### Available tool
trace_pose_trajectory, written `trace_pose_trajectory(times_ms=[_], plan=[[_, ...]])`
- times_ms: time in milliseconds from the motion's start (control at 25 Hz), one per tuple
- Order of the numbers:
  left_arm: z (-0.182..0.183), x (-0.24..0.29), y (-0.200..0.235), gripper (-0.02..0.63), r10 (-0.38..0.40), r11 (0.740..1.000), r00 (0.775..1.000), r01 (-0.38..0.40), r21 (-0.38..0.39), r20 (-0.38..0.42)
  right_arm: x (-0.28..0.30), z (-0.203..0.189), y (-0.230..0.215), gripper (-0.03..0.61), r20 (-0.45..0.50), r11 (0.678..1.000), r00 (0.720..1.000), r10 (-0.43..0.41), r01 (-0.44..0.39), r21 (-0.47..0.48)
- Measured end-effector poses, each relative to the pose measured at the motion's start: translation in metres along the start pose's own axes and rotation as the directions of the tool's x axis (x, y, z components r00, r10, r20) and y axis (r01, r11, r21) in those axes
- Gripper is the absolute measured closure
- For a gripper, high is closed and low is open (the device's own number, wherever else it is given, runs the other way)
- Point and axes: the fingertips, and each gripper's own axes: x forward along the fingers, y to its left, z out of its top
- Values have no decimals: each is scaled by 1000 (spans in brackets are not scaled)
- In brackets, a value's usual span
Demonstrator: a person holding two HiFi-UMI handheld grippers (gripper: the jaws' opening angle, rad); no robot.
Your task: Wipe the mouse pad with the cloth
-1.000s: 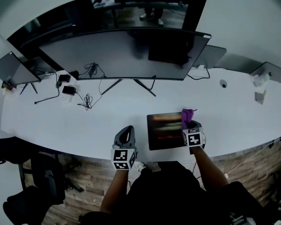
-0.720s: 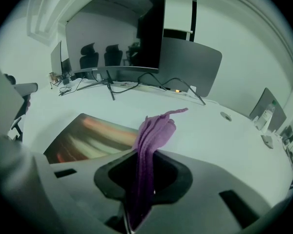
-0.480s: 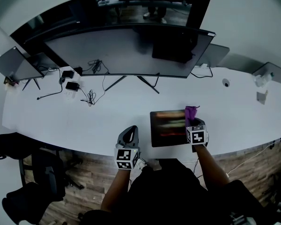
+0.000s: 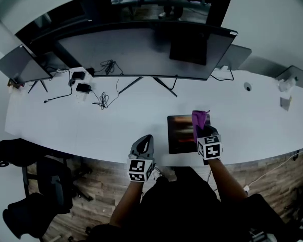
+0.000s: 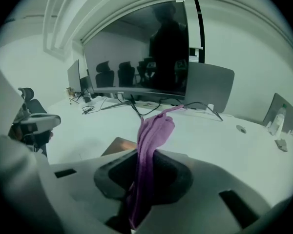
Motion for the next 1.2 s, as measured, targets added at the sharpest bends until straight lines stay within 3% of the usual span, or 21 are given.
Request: trace_pose_trajectory(times_ms=[280, 560, 880, 1200], plan=[[-4, -11, 1, 592, 6, 1000, 1000, -6, 18, -10, 4, -1, 52, 511, 25, 992, 993, 116, -117, 52], [-13, -24, 4, 592, 8, 1000, 1000, -8, 18, -23, 16, -14, 93, 511, -7, 978, 981, 195, -194, 77], [-17, -40, 10, 592, 8, 1000, 1000, -8, 26, -19, 30, -38, 123, 511, -53, 966, 972, 230, -221, 131], [-27, -52, 21, 592, 26, 999, 999, -25, 31, -40, 43, -47, 131, 511, -77, 977, 974, 212, -208, 52]])
